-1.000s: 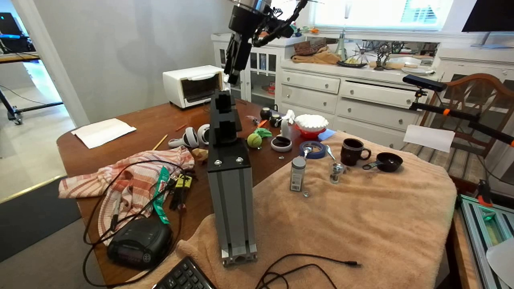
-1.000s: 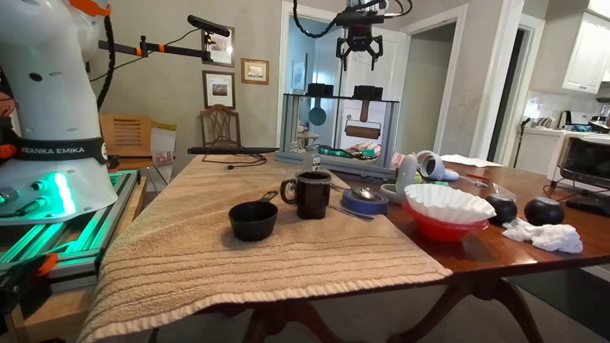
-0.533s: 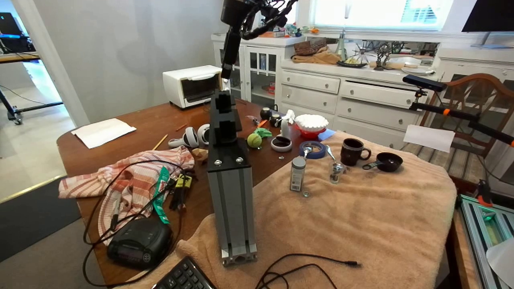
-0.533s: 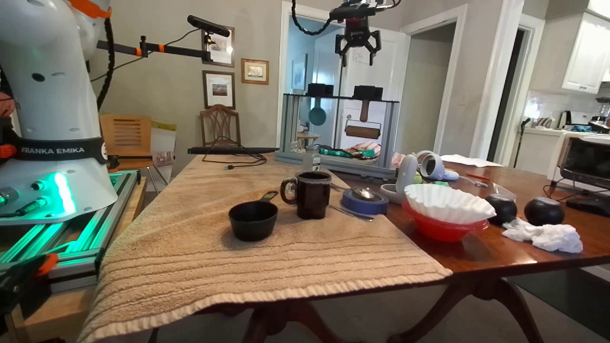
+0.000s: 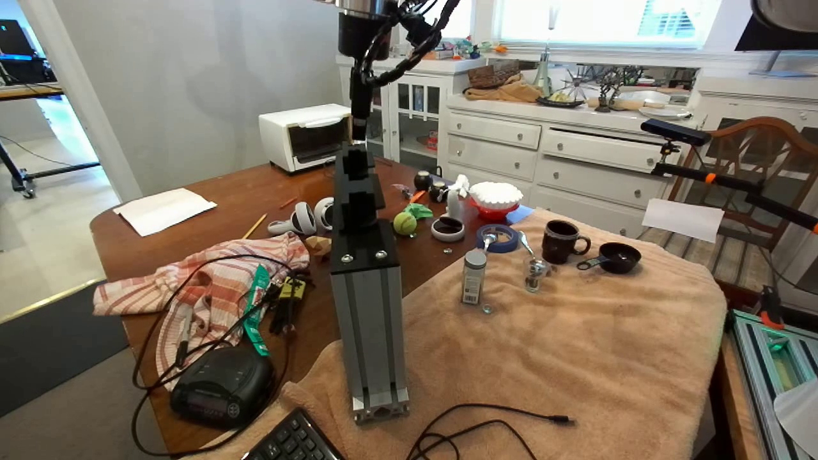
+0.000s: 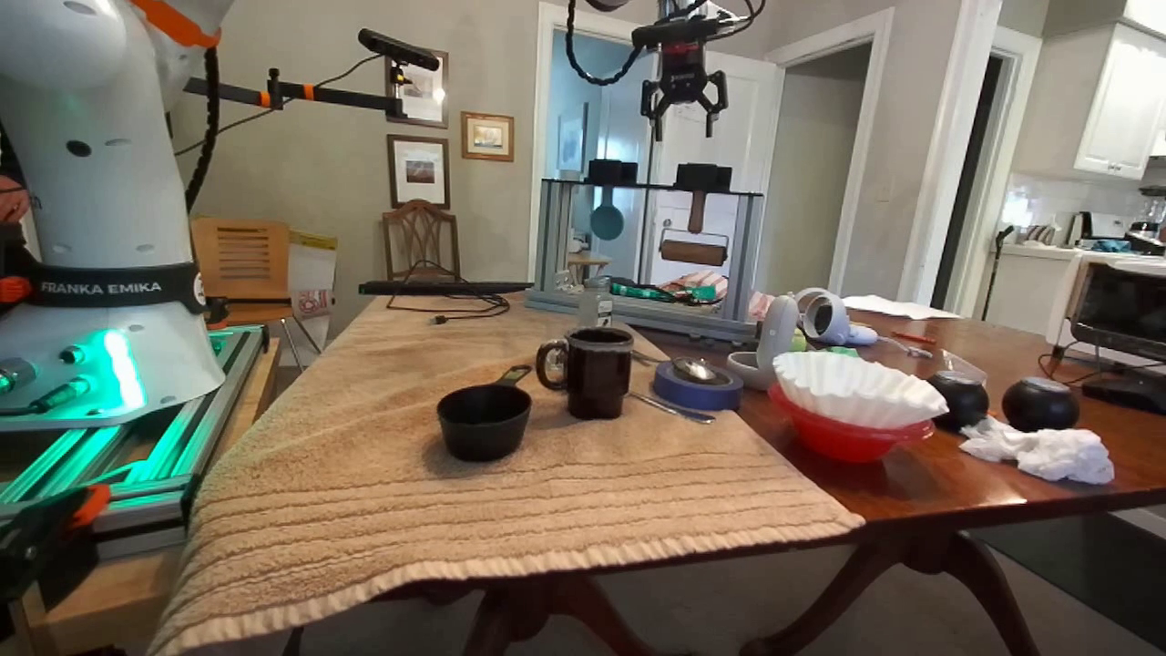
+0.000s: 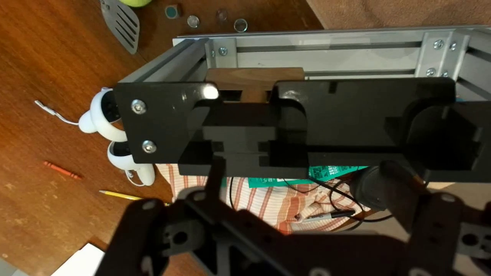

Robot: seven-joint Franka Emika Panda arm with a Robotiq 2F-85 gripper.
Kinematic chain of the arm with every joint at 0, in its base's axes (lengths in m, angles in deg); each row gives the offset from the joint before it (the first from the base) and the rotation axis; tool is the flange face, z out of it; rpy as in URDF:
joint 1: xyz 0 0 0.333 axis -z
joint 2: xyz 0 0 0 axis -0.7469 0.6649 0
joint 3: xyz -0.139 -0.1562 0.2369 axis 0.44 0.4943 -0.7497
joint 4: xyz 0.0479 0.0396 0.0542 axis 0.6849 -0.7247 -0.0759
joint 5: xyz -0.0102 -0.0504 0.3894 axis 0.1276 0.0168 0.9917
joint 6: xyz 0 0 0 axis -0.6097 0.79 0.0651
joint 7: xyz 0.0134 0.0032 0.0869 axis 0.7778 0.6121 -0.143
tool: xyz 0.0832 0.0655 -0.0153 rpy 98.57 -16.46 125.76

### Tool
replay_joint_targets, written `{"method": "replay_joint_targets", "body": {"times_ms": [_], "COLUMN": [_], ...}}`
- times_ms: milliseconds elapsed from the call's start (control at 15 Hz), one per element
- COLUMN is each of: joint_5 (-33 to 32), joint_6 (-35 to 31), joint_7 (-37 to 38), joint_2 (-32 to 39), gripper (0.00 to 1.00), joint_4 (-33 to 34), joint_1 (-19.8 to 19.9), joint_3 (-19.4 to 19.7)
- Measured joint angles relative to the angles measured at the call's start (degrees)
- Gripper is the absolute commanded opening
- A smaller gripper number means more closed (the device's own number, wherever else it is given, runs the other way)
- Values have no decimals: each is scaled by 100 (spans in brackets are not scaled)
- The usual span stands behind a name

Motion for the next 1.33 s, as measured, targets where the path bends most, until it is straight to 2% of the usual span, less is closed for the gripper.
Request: {"method": "replay_joint_targets", "body": {"times_ms": [600,933,1333], "joint_5": [-164,-174,-157], "joint_6": [141,519,705], "joint_7": [65,63,-519], "joint_2": [762,1034,1260], "gripper": [100,100,100], "joint_4": [1000,1375,1728], "joint_1": [-131,-140,-67], "joint_3": [127,200,181]}}
